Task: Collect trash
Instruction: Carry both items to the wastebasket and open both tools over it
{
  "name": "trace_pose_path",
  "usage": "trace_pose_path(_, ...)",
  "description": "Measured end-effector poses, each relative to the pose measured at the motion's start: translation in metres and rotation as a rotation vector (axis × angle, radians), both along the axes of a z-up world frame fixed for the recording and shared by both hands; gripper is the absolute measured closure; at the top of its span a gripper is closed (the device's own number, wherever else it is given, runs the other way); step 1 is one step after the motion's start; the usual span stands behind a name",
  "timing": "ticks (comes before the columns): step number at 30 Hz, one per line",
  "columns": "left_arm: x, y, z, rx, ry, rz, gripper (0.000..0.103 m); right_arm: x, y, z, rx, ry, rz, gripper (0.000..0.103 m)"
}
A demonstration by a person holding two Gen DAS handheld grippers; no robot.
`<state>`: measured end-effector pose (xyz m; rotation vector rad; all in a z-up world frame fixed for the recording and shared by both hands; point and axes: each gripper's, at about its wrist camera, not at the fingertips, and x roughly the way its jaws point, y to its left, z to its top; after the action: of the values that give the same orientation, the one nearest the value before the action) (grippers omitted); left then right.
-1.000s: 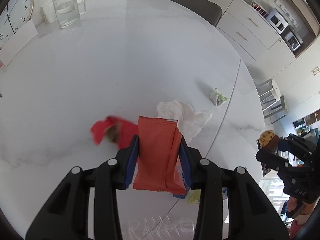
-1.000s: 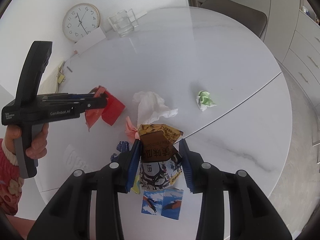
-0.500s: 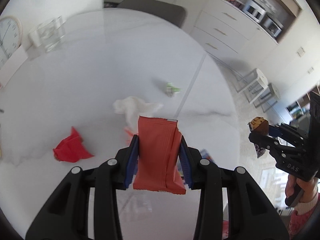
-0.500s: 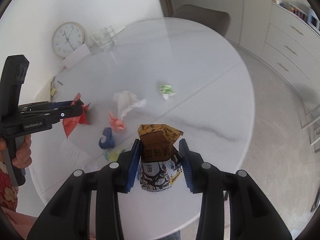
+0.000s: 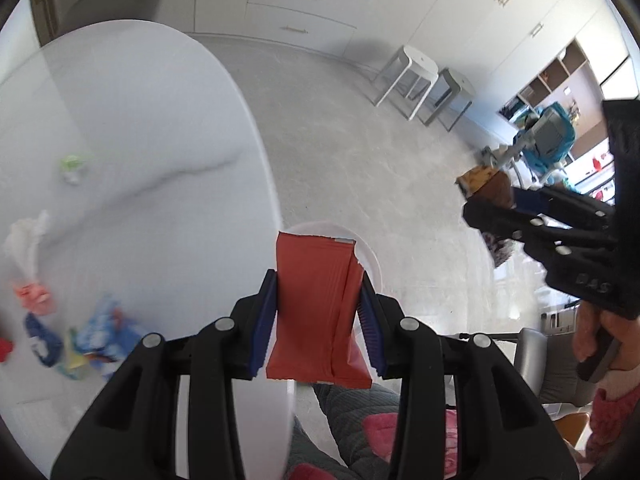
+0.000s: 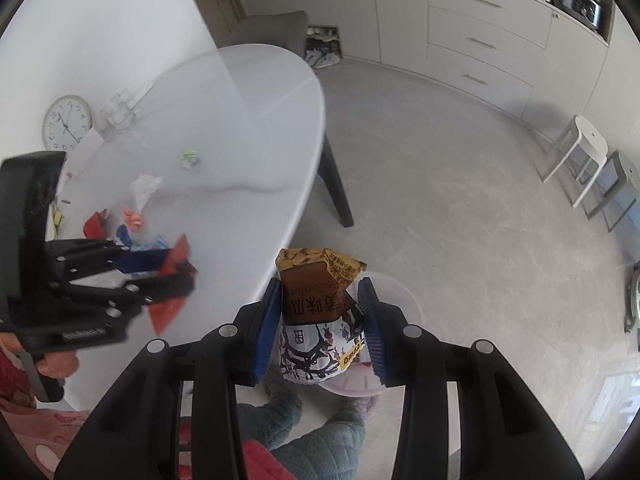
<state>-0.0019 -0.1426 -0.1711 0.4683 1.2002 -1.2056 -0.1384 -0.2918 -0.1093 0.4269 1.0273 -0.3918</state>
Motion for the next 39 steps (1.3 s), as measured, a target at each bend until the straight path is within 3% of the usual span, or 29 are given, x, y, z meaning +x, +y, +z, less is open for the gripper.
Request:
trace_pose_path(9,-0.059,-0.077,-0.048,0.113,-0.040,0.000,0.065,-0.041,-0.058,-0.013,0.030,0.009,0.028,0.063)
trace_pose_path(11,-0.065,-0.086,-0.054,0.127,-0.031,0.015,0.061,-0.047,-0.066,-0.016,0.038,0.011,0.041,0.063)
trace_pose_path(14,-0.075,-0.097,-0.057,0.143,-0.024,0.039,0.046,-0.052,-0.076,-0.019,0.043,0.010,0.057,0.063)
trace_pose_path(16,-0.080,-0.100,-0.053,0.140,-0.034,0.062,0.030,-0.056,-0.081,-0.020,0.047,0.006,0.064,0.063)
trace_pose_path(19,-0.082,-0.094,-0.043,0.130,-0.058,0.082,0.023,-0.058,-0.084,-0.022,0.055,-0.001,0.075,0.063)
trace_pose_path(29,-0.082,-0.076,0.004,0.131,-0.166,0.188,0.021,-0.051,-0.070,-0.031,0.074,-0.019,0.133,0.062)
trace_pose_path(33,-0.077,-0.052,0.024,0.107,-0.213,0.238,0.011,-0.038,-0.057,-0.049,0.086,0.006,0.164,0.062)
trace_pose_path(35,-0.073,-0.044,0.032,0.102,-0.227,0.252,0.010,-0.029,-0.049,-0.063,0.090,0.040,0.186,0.054)
trace_pose_path(37,-0.067,-0.034,0.036,0.099,-0.232,0.271,0.010,-0.022,-0.042,-0.074,0.090,0.068,0.199,0.029)
trace_pose_path(39,-0.062,-0.027,0.041,0.095,-0.234,0.293,0.010,-0.016,-0.035,-0.082,0.069,0.106,0.193,0.012)
